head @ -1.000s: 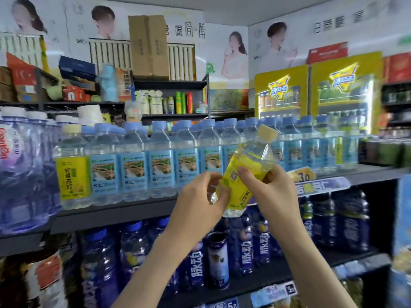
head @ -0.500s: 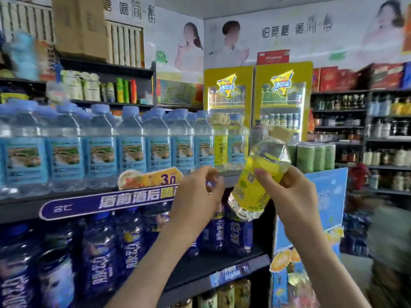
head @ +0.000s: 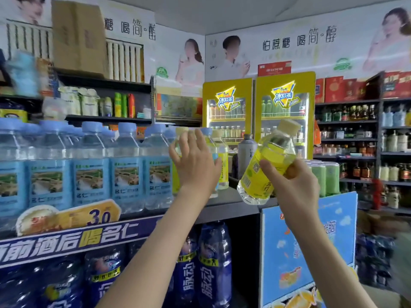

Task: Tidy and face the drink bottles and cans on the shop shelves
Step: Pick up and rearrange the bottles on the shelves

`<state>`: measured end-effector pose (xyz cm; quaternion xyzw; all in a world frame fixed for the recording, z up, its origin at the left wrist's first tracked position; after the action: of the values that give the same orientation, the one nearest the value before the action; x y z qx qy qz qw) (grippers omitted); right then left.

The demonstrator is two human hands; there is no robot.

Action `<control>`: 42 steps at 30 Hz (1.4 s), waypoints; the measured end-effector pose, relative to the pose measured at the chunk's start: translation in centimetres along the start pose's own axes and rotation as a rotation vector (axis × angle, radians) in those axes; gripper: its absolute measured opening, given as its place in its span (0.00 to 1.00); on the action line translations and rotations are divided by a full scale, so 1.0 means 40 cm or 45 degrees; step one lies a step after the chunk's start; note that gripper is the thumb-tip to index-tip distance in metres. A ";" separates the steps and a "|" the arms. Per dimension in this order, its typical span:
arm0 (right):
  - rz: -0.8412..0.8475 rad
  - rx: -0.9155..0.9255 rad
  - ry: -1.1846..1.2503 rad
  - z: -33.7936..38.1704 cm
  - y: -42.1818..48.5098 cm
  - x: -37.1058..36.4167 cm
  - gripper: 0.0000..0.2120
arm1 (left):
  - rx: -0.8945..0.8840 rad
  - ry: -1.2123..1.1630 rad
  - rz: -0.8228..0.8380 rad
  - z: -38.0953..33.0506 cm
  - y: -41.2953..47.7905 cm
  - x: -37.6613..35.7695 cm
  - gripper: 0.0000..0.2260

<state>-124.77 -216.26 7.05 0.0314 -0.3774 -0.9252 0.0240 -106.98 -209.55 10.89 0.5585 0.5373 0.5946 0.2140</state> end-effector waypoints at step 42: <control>0.712 0.197 -0.311 -0.079 0.099 -0.337 0.30 | 0.630 -0.406 -0.271 -0.011 -0.159 0.211 0.35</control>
<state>-111.02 -220.38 8.10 -0.1833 -0.4409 -0.8481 0.2297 -111.97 -200.42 9.05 0.6204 0.6809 0.3250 0.2142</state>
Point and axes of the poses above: each hand's wrist, its own y-axis towards the middle knuckle, its own x-axis out of the back of the hand, z = x × y, the point moved 4 cm from there along y, towards the middle knuckle, and after that the axes turned 7 degrees about -y, right-handed, at the moved point
